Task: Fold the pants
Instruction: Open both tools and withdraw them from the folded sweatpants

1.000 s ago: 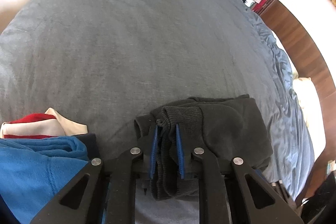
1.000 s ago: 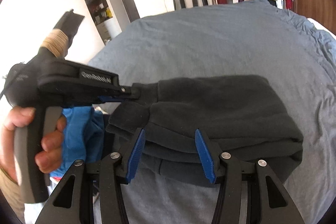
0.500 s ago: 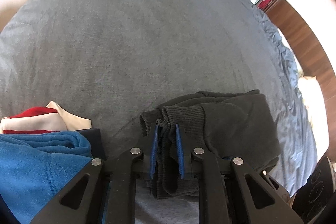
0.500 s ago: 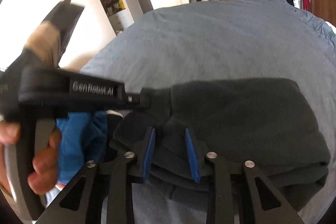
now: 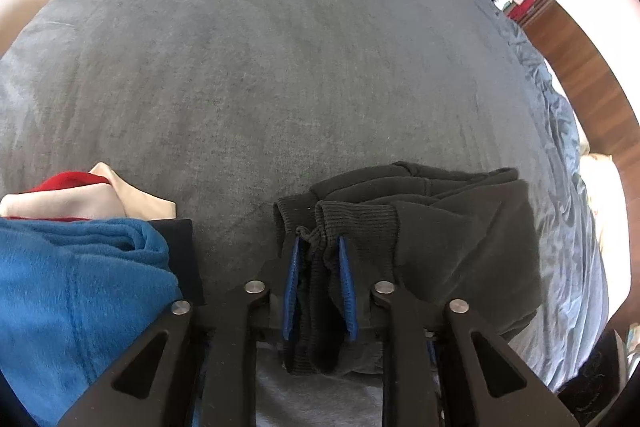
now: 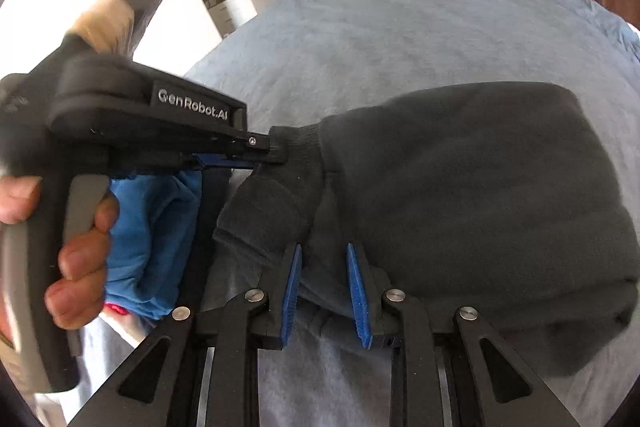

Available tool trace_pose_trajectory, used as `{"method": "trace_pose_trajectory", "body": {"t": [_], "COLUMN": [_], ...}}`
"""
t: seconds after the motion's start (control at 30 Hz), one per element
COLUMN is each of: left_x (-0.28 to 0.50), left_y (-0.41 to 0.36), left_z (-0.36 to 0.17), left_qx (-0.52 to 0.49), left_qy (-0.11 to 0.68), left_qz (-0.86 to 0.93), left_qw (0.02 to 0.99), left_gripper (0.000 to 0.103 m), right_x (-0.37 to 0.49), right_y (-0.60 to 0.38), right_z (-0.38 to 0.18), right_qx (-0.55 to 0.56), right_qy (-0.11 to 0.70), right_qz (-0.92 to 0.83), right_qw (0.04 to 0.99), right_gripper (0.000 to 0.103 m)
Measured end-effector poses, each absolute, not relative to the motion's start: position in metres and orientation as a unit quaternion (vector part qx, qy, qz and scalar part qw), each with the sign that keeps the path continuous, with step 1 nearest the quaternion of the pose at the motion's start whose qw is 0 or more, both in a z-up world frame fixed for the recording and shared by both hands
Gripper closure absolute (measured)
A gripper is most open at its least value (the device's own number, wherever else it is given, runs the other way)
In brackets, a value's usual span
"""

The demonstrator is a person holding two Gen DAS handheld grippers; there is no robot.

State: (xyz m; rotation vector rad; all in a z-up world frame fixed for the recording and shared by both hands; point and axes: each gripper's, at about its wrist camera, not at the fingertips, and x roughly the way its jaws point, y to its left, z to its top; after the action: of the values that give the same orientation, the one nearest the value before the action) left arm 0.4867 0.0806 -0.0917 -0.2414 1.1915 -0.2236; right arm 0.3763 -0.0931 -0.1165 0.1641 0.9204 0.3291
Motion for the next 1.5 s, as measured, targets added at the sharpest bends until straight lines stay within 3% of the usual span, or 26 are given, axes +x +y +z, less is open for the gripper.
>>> {"method": "trace_pose_trajectory", "body": {"t": [0.13,0.3,0.33,0.43,0.6,0.87,0.93,1.03,1.33,1.5], "left_x": [0.472,0.445,0.437,0.414,0.376,0.336,0.326,0.316,0.379,0.429], "left_y": [0.075,0.067,0.068,0.067,0.065,0.044,0.042,0.042,0.031,0.030], "left_z": [-0.067,-0.033,-0.028,-0.019,-0.013,-0.027,-0.033,-0.046,-0.047,-0.053], "left_qx": [-0.075,-0.023,-0.023,-0.023,-0.013,0.004,-0.004,-0.028,-0.037,-0.011], "left_qy": [0.512,0.459,0.453,0.445,0.425,0.396,0.387,0.381,0.421,0.480], "left_qz": [-0.073,-0.010,-0.005,-0.013,-0.008,-0.003,-0.001,0.001,-0.018,-0.023], "left_qw": [0.853,0.888,0.891,0.895,0.905,0.918,0.922,0.924,0.906,0.877], "left_gripper": [0.050,0.048,0.044,0.042,0.038,0.033,0.028,0.025,0.020,0.020], "right_x": [0.353,0.328,0.322,0.303,0.289,0.281,0.280,0.279,0.334,0.403], "right_y": [-0.111,-0.134,-0.139,-0.156,-0.188,-0.234,-0.245,-0.256,-0.267,-0.259], "right_z": [-0.095,-0.069,-0.064,-0.055,-0.047,-0.047,-0.049,-0.052,-0.050,-0.056], "right_qx": [0.095,0.101,0.096,0.094,0.118,0.148,0.155,0.155,0.146,0.107], "right_qy": [0.418,0.387,0.377,0.355,0.333,0.300,0.296,0.291,0.337,0.441], "right_qz": [0.137,0.105,0.090,0.055,0.039,0.004,-0.002,-0.015,0.005,0.010], "right_qw": [0.893,0.911,0.917,0.928,0.935,0.942,0.943,0.944,0.930,0.891], "right_gripper": [0.075,0.075,0.075,0.062,0.062,0.049,0.041,0.040,0.040,0.040]}}
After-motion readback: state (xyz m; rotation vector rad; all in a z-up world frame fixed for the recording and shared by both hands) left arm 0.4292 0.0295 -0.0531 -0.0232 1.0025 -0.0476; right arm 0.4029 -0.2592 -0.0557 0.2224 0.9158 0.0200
